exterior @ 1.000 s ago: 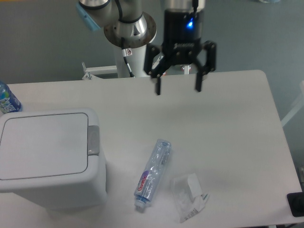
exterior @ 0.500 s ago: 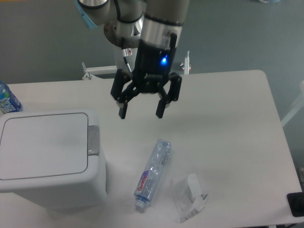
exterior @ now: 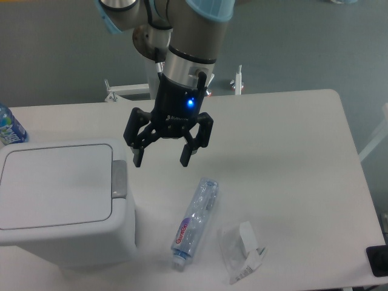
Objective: Open the trash can
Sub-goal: 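Move the open gripper down toward the grey button on the trash can lid, then press the grey lid button with the gripper finger to pop the lid open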
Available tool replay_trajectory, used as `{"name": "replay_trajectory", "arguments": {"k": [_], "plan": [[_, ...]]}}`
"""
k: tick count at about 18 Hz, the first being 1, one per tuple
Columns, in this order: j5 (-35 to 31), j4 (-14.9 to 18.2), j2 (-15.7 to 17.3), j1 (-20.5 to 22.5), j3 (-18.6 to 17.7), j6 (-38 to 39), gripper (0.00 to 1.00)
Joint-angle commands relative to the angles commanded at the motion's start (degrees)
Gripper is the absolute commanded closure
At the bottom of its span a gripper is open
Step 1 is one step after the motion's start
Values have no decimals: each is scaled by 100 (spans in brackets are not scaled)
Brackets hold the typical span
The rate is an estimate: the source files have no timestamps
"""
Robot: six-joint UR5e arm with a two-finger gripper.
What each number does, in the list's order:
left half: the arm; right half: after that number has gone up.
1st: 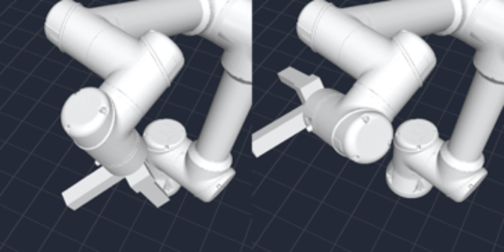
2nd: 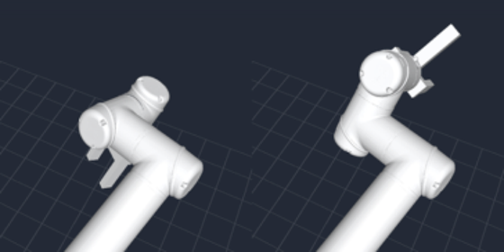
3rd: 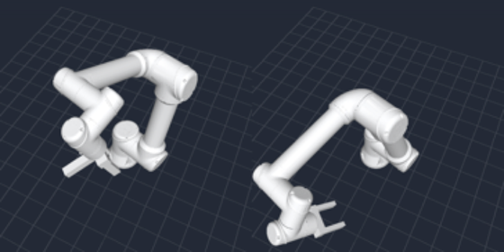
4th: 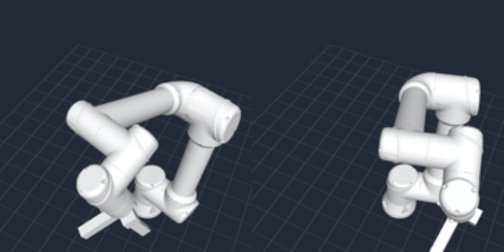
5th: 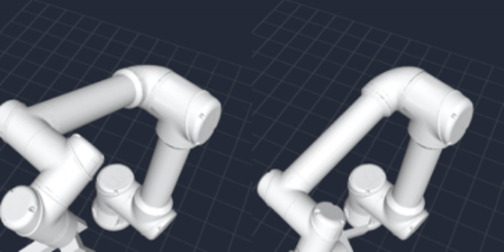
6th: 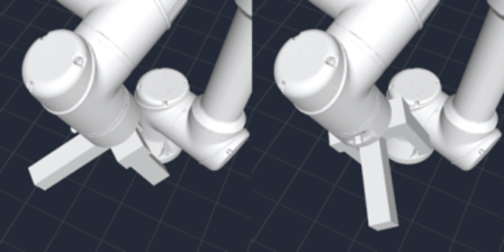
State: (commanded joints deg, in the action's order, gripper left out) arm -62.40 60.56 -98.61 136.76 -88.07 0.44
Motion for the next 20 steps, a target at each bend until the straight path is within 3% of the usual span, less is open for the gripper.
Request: {"name": "replay_trajectory", "arguments": {"k": [20], "plan": [[-62, -176, -273, -158, -9, -17, 0]]}}
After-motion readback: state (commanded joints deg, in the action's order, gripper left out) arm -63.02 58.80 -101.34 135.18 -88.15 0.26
